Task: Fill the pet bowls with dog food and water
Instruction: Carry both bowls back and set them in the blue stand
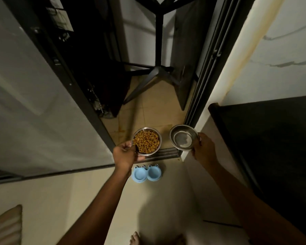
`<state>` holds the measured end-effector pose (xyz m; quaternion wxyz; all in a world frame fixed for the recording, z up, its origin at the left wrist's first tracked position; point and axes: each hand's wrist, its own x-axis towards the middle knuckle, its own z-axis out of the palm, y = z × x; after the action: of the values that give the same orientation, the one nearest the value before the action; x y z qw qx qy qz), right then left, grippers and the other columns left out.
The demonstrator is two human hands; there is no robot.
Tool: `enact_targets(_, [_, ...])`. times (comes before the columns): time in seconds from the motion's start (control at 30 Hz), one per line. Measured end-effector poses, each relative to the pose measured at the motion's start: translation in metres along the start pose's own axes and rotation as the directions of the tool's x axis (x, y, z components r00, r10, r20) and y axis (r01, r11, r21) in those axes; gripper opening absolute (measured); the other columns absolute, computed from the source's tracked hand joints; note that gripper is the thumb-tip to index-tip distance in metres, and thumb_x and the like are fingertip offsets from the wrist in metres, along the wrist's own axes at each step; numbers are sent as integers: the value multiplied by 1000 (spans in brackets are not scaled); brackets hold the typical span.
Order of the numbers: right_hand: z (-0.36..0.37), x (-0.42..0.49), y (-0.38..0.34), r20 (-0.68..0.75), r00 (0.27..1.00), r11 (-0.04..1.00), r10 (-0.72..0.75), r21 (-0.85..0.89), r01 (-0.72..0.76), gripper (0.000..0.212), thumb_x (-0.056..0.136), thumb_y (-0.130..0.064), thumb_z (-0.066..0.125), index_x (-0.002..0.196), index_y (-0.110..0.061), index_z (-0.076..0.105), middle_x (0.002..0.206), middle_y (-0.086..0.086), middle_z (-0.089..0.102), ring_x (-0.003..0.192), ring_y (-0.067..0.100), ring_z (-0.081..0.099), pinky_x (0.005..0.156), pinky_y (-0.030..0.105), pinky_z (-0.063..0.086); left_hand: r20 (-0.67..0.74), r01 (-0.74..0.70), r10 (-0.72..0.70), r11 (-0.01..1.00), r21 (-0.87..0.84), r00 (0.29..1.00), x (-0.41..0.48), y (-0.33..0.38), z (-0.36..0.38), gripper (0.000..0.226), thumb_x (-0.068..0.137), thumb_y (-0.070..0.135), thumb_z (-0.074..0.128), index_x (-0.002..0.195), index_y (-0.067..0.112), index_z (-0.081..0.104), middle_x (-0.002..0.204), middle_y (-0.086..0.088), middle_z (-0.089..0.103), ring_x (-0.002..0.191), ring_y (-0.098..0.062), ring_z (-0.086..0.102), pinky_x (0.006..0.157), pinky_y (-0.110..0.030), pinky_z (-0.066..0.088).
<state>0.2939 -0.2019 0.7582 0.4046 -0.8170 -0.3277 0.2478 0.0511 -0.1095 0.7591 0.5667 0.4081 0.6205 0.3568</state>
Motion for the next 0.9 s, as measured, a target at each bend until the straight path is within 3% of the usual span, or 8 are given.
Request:
enact_targets(0.2, [57, -2, 7, -15, 1000, 998, -1, 66, 2, 19, 100, -14, 47, 85, -17, 57, 65, 10, 62, 52, 21, 60, 47, 29, 50, -46, -28, 27, 999, -22, 999, 33, -25, -28, 14, 90, 3, 58, 87, 10, 69, 91, -23, 72, 81, -45, 71, 69, -56, 60])
enact_targets(0.27, [80, 2, 19, -19, 999, 998, -40, 40, 41, 18, 100, -15, 46, 88, -15, 59, 63, 5, 61, 51, 19, 60, 48, 28, 49, -68, -19, 18, 999, -26, 998, 45, -40, -32, 11, 92, 0, 56, 93, 1, 67, 91, -24, 71, 78, -44, 71, 60, -47, 62])
enact_targets(0.37, [117, 13, 46, -5, 998, 998, -62, 4, 62, 15, 99, -14, 48, 99, -11, 63, 68, 4, 63, 57, 21, 63, 52, 30, 54, -82, -18, 14, 999, -46, 997, 65, -70, -35, 10, 93, -5, 55, 95, -6, 64, 81, -14, 68, 68, -33, 70, 48, -31, 59])
enact_targets(0.47, [152, 23, 79, 19, 992, 990, -124, -58, 125, 20, 97, -7, 46, 107, -4, 63, 85, 7, 66, 73, 24, 67, 57, 23, 54, -94, -4, -2, 998, -62, 996, 86, -106, -38, 11, 93, -3, 55, 101, -8, 62, 83, -11, 66, 63, -30, 69, 47, -29, 58])
enact_targets(0.63, [212, 41, 143, 39, 992, 991, -123, -52, 125, 28, 94, -12, 42, 110, -1, 62, 83, 17, 69, 73, 32, 68, 63, 41, 58, -134, 36, -44, 997, -66, 990, 130, -183, -35, 10, 92, -4, 56, 98, -10, 62, 83, -14, 66, 61, -30, 70, 46, -29, 57])
enact_targets(0.73, [254, 49, 187, 44, 994, 993, -101, -61, 103, 29, 95, -9, 43, 115, -2, 63, 88, 15, 70, 78, 30, 69, 64, 27, 54, -183, 43, -49, 998, -37, 982, 163, -242, -33, 13, 92, -2, 58, 101, -10, 60, 92, -17, 64, 66, -37, 70, 46, -30, 57])
enact_targets(0.83, [285, 54, 223, 43, 996, 996, -79, -48, 81, 28, 97, 0, 46, 120, 0, 61, 89, 7, 65, 74, 19, 64, 56, 2, 41, -208, 67, -74, 997, -41, 975, 191, -292, -33, 13, 93, -1, 57, 102, -9, 60, 99, -21, 63, 65, -38, 69, 47, -33, 59])
enact_targets(0.9, [313, 64, 258, 78, 995, 998, -65, -14, 66, 25, 98, -3, 44, 116, -2, 61, 83, 1, 64, 69, 21, 66, 51, 6, 44, -227, 78, -86, 996, -42, 970, 211, -333, -29, 13, 93, 0, 58, 103, -8, 61, 99, -23, 65, 62, -37, 69, 48, -34, 59])
